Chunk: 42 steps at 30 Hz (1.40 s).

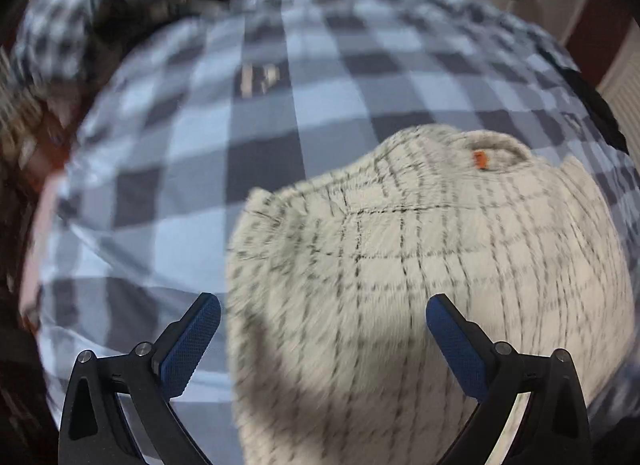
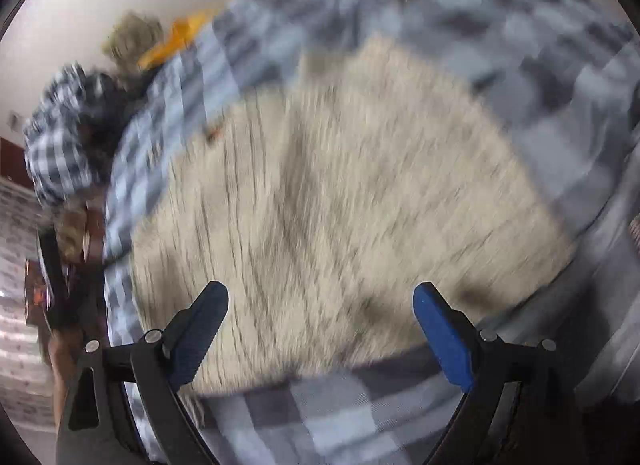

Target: Fold small clothes

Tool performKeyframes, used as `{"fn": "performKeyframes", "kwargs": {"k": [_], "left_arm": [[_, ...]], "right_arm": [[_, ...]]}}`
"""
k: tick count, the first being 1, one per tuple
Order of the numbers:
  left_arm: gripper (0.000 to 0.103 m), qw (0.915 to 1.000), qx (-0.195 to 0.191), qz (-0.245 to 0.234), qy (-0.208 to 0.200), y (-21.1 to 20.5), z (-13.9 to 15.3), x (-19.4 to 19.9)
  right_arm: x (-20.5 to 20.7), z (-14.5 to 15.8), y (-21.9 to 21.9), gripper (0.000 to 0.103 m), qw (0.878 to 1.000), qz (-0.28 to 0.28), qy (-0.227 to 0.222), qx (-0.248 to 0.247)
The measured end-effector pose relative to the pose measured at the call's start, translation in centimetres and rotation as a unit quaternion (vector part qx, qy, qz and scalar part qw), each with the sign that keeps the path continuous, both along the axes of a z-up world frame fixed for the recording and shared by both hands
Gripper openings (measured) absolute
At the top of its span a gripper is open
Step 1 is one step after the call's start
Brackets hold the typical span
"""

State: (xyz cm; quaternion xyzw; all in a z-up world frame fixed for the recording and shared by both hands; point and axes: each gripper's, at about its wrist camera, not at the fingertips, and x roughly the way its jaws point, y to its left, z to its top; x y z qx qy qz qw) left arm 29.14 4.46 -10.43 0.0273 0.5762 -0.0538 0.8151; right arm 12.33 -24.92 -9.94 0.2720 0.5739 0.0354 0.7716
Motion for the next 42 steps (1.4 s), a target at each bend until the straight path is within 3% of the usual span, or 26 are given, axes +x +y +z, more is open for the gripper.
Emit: {"fn": "performKeyframes", "kwargs": {"k": [3, 5, 6, 7, 8, 10, 12, 15, 18, 19, 22, 24, 25, 28, 30, 33, 36, 39, 42], "left_arm": [[0.103, 0.9954, -0.025, 0.043, 0.082, 0.6, -3.6, 2.7], [0.1, 0.9937, 0.012, 0.04, 0.104, 0.3, -5.5, 3.6], [0.089, 0.9935, 0.028, 0.032, 0.105, 0.1, -5.8, 3.7], [0.074, 0.9937, 0.045, 0.022, 0.101, -0.1, -6.1, 3.8], [0.067, 0.9941, 0.047, 0.02, 0.096, -0.1, -6.1, 3.9], [0.035, 0.9946, 0.052, 0.029, 0.084, 0.5, -5.6, 4.0], [0.028, 0.9943, 0.076, 0.03, 0.068, 0.8, -5.0, 4.2], [0.027, 0.9889, 0.143, 0.036, 0.015, 1.4, -4.0, 4.0], [0.027, 0.9658, 0.243, 0.078, -0.046, 3.0, -3.0, 3.6], [0.027, 0.9597, 0.256, 0.095, -0.067, 3.8, -2.2, 3.3], [0.027, 0.9685, 0.164, 0.133, -0.132, 6.5, 1.8, 1.2], [0.028, 0.9725, 0.124, 0.137, -0.142, 6.8, 3.8, -0.9], [0.028, 0.9756, 0.109, 0.134, -0.135, 6.6, 4.4, -1.8], [0.028, 0.991, 0.017, 0.089, -0.098, 4.5, 5.1, -6.2], [0.028, 0.9968, -0.026, 0.029, -0.07, 1.2, 4.2, -9.7], [0.028, 0.9983, -0.03, -0.046, -0.016, -3.2, 1.3, -14.0], [0.028, 0.9979, 0.013, -0.061, 0.017, -4.3, -3.0, -15.8], [0.027, 0.996, -0.02, -0.073, -0.047, -2.3, -3.6, -16.9], [0.027, 0.9941, -0.012, -0.086, -0.064, -0.5, -3.1, -17.0]], "right_arm": [[1.6, 1.8, 2.2, 0.092, 0.998, 0.033, -0.04, -0.044], [1.7, 2.5, 3.2, 0.092, 0.994, 0.05, -0.065, -0.068], [1.8, 2.5, 3.5, 0.092, 0.993, 0.059, -0.07, -0.069], [2.0, 2.4, 3.7, 0.092, 0.993, 0.068, -0.069, -0.065], [1.7, 2.0, 3.9, 0.092, 0.994, 0.069, -0.065, -0.062], [1.9, 1.4, 3.2, 0.092, 0.996, 0.063, -0.051, -0.047], [1.8, 1.1, 2.5, 0.092, 0.997, 0.048, -0.047, -0.032], [1.2, 1.5, 1.8, 0.092, 0.998, 0.031, -0.055, -0.028], [0.9, 1.5, 1.7, 0.092, 0.998, 0.021, -0.055, -0.034], [1.1, 1.3, 1.3, 0.092, 0.998, 0.015, -0.05, -0.036], [1.0, 0.8, 0.8, 0.092, 0.998, 0.005, -0.036, -0.043], [1.2, 0.6, 1.1, 0.092, 0.998, 0.008, -0.03, -0.047], [1.4, 0.5, 1.5, 0.092, 0.998, 0.021, -0.029, -0.048], [1.4, 1.1, 3.6, 0.092, 0.995, 0.086, -0.048, -0.031], [1.4, 1.2, 5.9, 0.092, 0.987, 0.144, -0.055, -0.036], [1.3, 0.2, 9.8, 0.092, 0.969, 0.237, -0.043, -0.057], [1.2, -2.0, 10.7, 0.092, 0.96, 0.268, -0.004, -0.085], [1.5, -4.8, 7.8, 0.092, 0.958, 0.239, 0.048, -0.149], [1.8, -5.7, 1.3, 0.092, 0.964, 0.161, 0.098, -0.188]]}}
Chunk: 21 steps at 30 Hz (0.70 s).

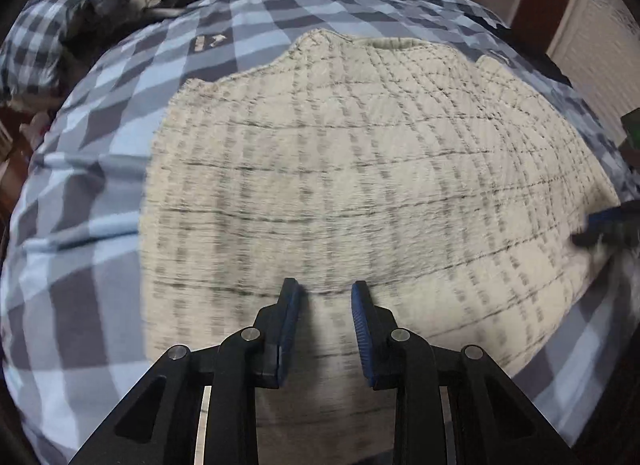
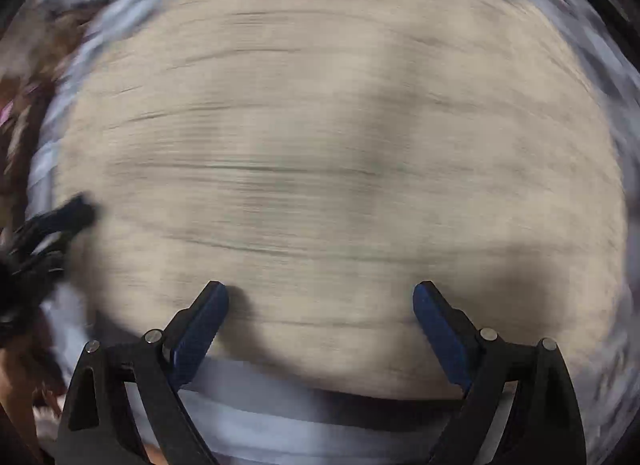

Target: Fold small clothes

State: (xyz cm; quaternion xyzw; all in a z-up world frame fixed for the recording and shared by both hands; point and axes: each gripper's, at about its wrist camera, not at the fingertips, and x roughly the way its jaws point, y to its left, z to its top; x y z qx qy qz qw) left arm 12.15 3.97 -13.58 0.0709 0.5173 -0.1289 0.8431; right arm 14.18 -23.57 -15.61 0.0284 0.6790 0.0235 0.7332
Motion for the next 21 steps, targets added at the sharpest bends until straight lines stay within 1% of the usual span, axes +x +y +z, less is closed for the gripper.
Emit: {"fn": "performKeyframes", "kwargs": {"k": [1, 2, 3, 4, 5, 6, 7, 8, 9, 10, 11, 12, 13, 14, 15, 16, 17, 18, 19, 20, 21], "left_arm": [[0.028, 0.9993, 0.029, 0.024, -0.009, 0.7, 0.3, 0.0], [0.029, 0.996, 0.067, 0.057, -0.016, 2.0, 0.5, 0.2], [0.029, 0.9919, 0.094, 0.084, -0.017, 3.4, 0.4, 0.6], [0.029, 0.9845, 0.124, 0.124, -0.011, 5.1, 0.5, 0.7], [0.029, 0.9771, 0.14, 0.16, 0.005, 6.7, 0.6, 0.7], [0.029, 0.9707, 0.146, 0.189, 0.025, 8.0, 0.8, 0.7], [0.029, 0.9678, 0.126, 0.212, 0.047, 9.5, 1.3, 0.3], [0.029, 0.9689, 0.106, 0.217, 0.056, 10.2, 1.7, -0.1], [0.029, 0.9707, 0.081, 0.217, 0.065, 10.5, 2.3, -0.6], [0.029, 0.9735, 0.053, 0.209, 0.076, 10.1, 3.1, -1.3], [0.029, 0.9758, 0.037, 0.199, 0.082, 9.5, 3.4, -1.9], [0.029, 0.9782, 0.026, 0.186, 0.088, 8.4, 3.3, -2.9], [0.029, 0.9814, 0.012, 0.166, 0.095, 6.9, 3.4, -3.7], [0.029, 0.9841, 0.002, 0.147, 0.1, 5.1, 3.5, -4.3], [0.029, 0.9864, -0.011, 0.125, 0.106, 3.4, 3.2, -4.6], [0.029, 0.9881, -0.026, 0.1, 0.114, 1.9, 2.7, -4.8], [0.029, 0.9888, -0.03, 0.084, 0.12, 1.3, 2.2, -4.7], [0.029, 0.9897, -0.025, 0.067, 0.124, 0.3, 1.6, -4.6], [0.029, 0.9906, -0.006, 0.056, 0.125, -0.5, 0.9, -4.5], [0.029, 0.9904, 0.001, 0.057, 0.126, -0.7, 0.2, -4.2], [0.029, 0.9888, -0.018, 0.071, 0.13, -0.1, -0.2, -3.8]], "right_arm": [[0.2, 0.0, -2.3, 0.092, 0.999, -0.033, 0.006, -0.014], [0.2, 0.1, -5.1, 0.092, 0.997, -0.078, 0.01, -0.014], [0.0, 0.4, -7.9, 0.092, 0.992, -0.127, 0.011, 0.001], [-0.9, 0.9, -11.3, 0.092, 0.981, -0.193, 0.004, 0.03], [-1.5, 1.1, -12.9, 0.092, 0.973, -0.229, 0.005, 0.023], [-2.5, 1.5, -14.4, 0.092, 0.964, -0.267, 0.006, 0.004], [-3.6, 2.2, -15.6, 0.092, 0.955, -0.298, -0.005, 0.012], [-4.5, 2.8, -16.1, 0.092, 0.948, -0.312, -0.025, 0.049], [-5.1, 3.4, -15.8, 0.092, 0.946, -0.312, -0.041, 0.081], [-5.5, 4.1, -14.6, 0.092, 0.952, -0.286, -0.051, 0.091], [-5.5, 4.4, -13.4, 0.092, 0.959, -0.261, -0.056, 0.09], [-5.4, 4.9, -10.7, 0.092, 0.973, -0.204, -0.064, 0.084], [-5.1, 4.9, -8.7, 0.092, 0.982, -0.159, -0.065, 0.074], [-4.6, 4.7, -6.1, 0.092, 0.992, -0.1, -0.059, 0.055], [-4.3, 3.9, -2.3, 0.092, 0.998, -0.019, -0.049, 0.026], [-4.2, 3.2, 0.2, 0.092, 0.999, 0.034, -0.042, 0.007], [-4.3, 2.4, 2.8, 0.092, 0.995, 0.087, -0.037, -0.017], [-4.6, 1.4, 5.3, 0.092, 0.989, 0.135, -0.038, -0.05], [-5.0, 0.6, 6.9, 0.092, 0.982, 0.165, -0.041, -0.082], [-5.1, 0.1, 7.6, 0.092, 0.977, 0.18, -0.043, -0.108], [-5.2, -0.6, 8.1, 0.092, 0.971, 0.19, -0.042, -0.137]]}}
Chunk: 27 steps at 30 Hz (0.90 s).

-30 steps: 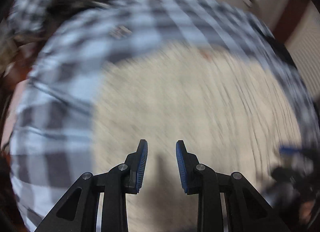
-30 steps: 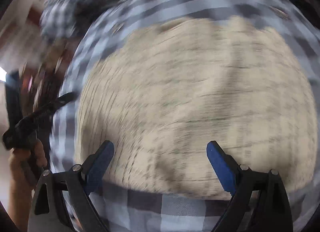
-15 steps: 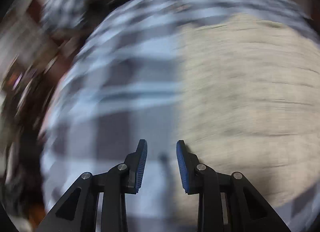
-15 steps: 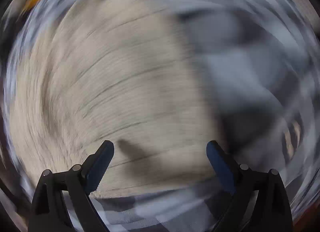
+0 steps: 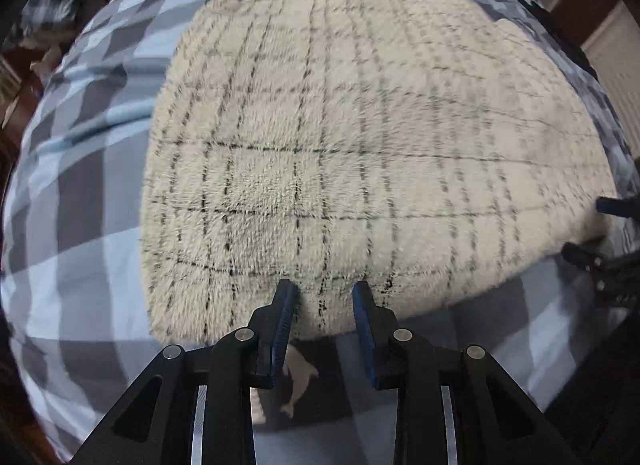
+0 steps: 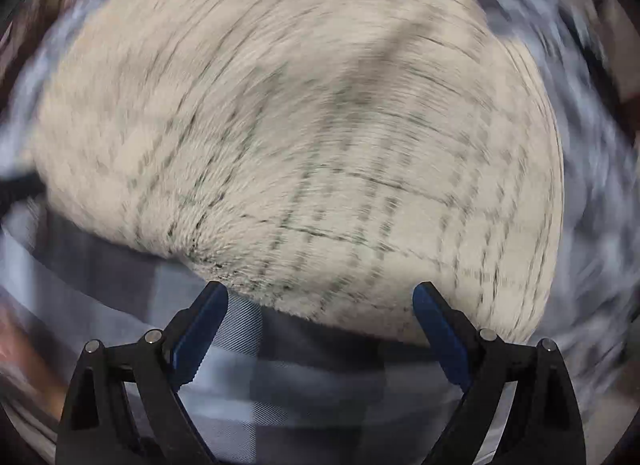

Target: Fold small clothes

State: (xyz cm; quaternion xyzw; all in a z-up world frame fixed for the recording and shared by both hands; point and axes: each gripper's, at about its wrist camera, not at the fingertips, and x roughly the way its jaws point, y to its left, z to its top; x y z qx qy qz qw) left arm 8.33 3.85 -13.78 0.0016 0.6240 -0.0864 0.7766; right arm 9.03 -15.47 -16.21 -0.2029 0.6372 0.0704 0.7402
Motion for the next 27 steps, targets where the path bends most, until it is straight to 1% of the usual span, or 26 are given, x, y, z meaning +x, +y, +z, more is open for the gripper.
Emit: {"fn": "performKeyframes", "kwargs": {"k": [1, 2, 3, 4, 5, 6, 7, 8, 9, 10, 11, 12, 13, 14, 15, 16, 17, 18, 19, 20, 21, 22, 23, 24, 25, 27], "left_arm": [[0.029, 0.9991, -0.032, 0.028, 0.004, 1.0, -0.1, 0.4], [0.029, 0.9961, -0.066, 0.058, 0.008, 2.2, 0.0, 0.7], [0.029, 0.9912, -0.099, 0.087, 0.014, 3.4, 0.0, 1.0], [0.029, 0.9817, -0.139, 0.129, 0.02, 5.2, 0.2, 1.0], [0.029, 0.9741, -0.156, 0.163, 0.022, 6.7, 0.3, 0.8], [0.029, 0.9693, -0.139, 0.201, 0.023, 8.3, 0.7, 0.4], [0.029, 0.9662, -0.1, 0.236, 0.024, 10.0, 1.2, -0.2], [0.029, 0.964, -0.054, 0.259, 0.027, 11.3, 1.7, -0.8], [0.029, 0.961, -0.007, 0.274, 0.034, 12.5, 2.2, -1.3], [0.029, 0.9576, 0.018, 0.285, 0.041, 13.6, 2.9, -1.9], [0.029, 0.9572, 0.001, 0.287, 0.039, 14.4, 3.7, -2.5], [0.029, 0.9576, -0.03, 0.284, 0.034, 14.8, 4.4, -2.9], [0.029, 0.9566, -0.073, 0.281, 0.024, 15.0, 5.6, -3.5], [0.029, 0.9574, -0.082, 0.276, 0.016, 14.8, 6.4, -3.9], [0.029, 0.9625, -0.074, 0.261, 0.001, 13.8, 7.6, -4.4], [0.033, 0.9683, -0.059, 0.242, -0.012, 12.7, 8.3, -4.8], [0.039, 0.9759, -0.04, 0.213, -0.03, 11.4, 8.9, -5.1], [0.065, 0.9822, -0.024, 0.181, -0.046, 10.0, 9.5, -5.4], [0.096, 0.9871, -0.012, 0.145, -0.066, 8.2, 10.1, -5.1], [0.103, 0.989, -0.012, 0.12, -0.085, 7.0, 10.5, -5.0], [0.103, 0.9897, -0.024, 0.099, -0.1, 6.7, 11.0, -4.9], [0.103, 0.991, -0.044, 0.075, -0.102, 5.6, 11.5, -4.9], [0.103, 0.9916, -0.053, 0.066, -0.098, 4.6, 11.2, -4.6], [0.103, 0.9917, -0.056, 0.06, -0.099, 4.2, 11.2, -4.7], [0.103, 0.9918, -0.049, 0.059, -0.102, 3.8, 11.2, -4.6], [0.103, 0.9932, -0.019, 0.058, -0.1, 4.0, 10.5, -4.0]], "right_arm": [[0.2, -0.6, -0.3, 0.092, 1.0, -0.01, 0.005, -0.017], [0.7, -1.1, -1.1, 0.092, 0.999, -0.04, 0.019, -0.011], [1.2, -1.4, -2.9, 0.092, 0.996, -0.085, 0.039, 0.011], [1.9, -1.7, -5.5, 0.092, 0.986, -0.149, 0.062, 0.049], [2.2, -1.7, -8.2, 0.092, 0.97, -0.213, 0.077, 0.088], [2.2, -1.5, -11.1, 0.092, 0.948, -0.28, 0.081, 0.125], [1.4, -1.0, -15.0, 0.092, 0.911, -0.372, 0.068, 0.163], [0.5, -0.4, -17.5, 0.092, 0.881, -0.433, 0.049, 0.185], [-0.5, 0.2, -19.4, 0.092, 0.854, -0.478, 0.027, 0.204], [-2.6, 1.2, -21.7, 0.092, 0.811, -0.53, -0.009, 0.247], [-3.5, 1.6, -22.6, 0.092, 0.793, -0.545, -0.024, 0.272], [-4.5, 2.0, -23.1, 0.092, 0.78, -0.549, -0.036, 0.298], [-5.3, 2.2, -23.2, 0.092, 0.779, -0.538, -0.041, 0.319], [-5.6, 2.0, -23.2, 0.092, 0.784, -0.529, -0.038, 0.324], [-5.6, 1.6, -23.4, 0.092, 0.792, -0.516, -0.03, 0.325], [-5.4, 1.4, -22.6, 0.092, 0.803, -0.497, -0.019, 0.329], [-3.8, 1.8, -22.7, 0.092, 0.808, -0.487, -0.013, 0.331], [-2.6, 2.8, -23.6, 0.092, 0.815, -0.476, -0.009, 0.33], [-1.7, 2.9, -23.5, 0.092, 0.821, -0.467, -0.01, 0.328], [-1.4, 4.1, -24.0, 0.092, 0.824, -0.462, -0.014, 0.327], [-1.7, 4.4, -24.4, 0.092, 0.826, -0.458, -0.021, 0.327], [-1.3, 4.6, -24.1, 0.092, 0.833, -0.448, -0.029, 0.323], [-0.6, 5.2, -23.9, 0.092, 0.839, -0.439, -0.031, 0.319], [0.4, 5.3, -23.6, 0.092, 0.854, -0.42, -0.033, 0.305], [0.8, 5.5, -23.9, 0.092, 0.867, -0.405, -0.036, 0.288], [3.4, 5.6, -23.9, 0.092, 0.9, -0.375, -0.043, 0.218]]}}
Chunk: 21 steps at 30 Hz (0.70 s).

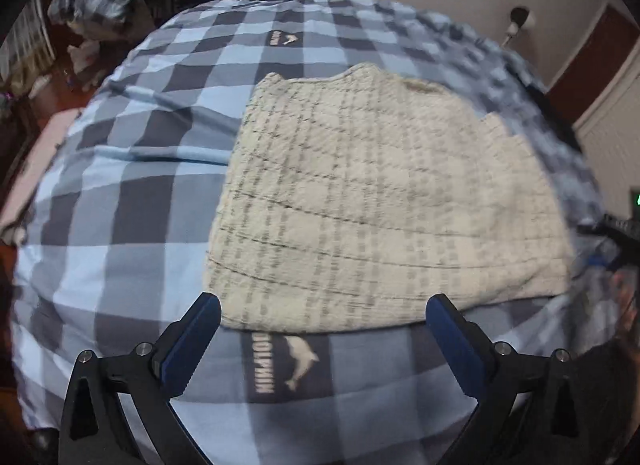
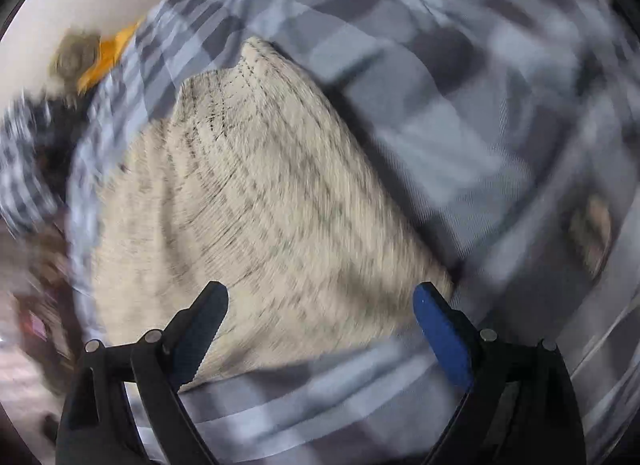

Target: Fold small clothes

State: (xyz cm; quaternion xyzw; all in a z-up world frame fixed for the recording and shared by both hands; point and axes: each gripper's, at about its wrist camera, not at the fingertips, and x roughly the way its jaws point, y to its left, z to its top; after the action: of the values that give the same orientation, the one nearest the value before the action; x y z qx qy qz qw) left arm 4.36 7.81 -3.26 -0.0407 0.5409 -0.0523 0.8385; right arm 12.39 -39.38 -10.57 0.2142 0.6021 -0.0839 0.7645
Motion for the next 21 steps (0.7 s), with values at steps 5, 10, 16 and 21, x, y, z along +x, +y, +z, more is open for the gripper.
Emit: {"fn": "performKeyframes", "kwargs": {"k": [5, 10, 16, 21], "left_arm": [[0.103, 0.9985, 0.041, 0.019, 0.031, -0.2, -4.0, 2.5], [0.103, 0.9964, 0.057, 0.026, 0.057, 0.3, -6.6, 3.8], [0.103, 0.9954, 0.064, 0.022, 0.068, 0.2, -7.5, 4.1], [0.103, 0.9953, 0.058, 0.024, 0.074, 0.2, -7.7, 4.1]], "right_arm": [[4.6, -1.0, -1.5, 0.092, 1.0, 0.012, -0.02, -0.011], [7.2, -3.9, -3.2, 0.046, 0.992, -0.003, -0.026, 0.12], [9.0, -5.2, -3.8, 0.04, 0.989, 0.005, -0.038, 0.141], [10.0, -5.4, -3.4, 0.007, 0.988, 0.009, -0.048, 0.147]]}}
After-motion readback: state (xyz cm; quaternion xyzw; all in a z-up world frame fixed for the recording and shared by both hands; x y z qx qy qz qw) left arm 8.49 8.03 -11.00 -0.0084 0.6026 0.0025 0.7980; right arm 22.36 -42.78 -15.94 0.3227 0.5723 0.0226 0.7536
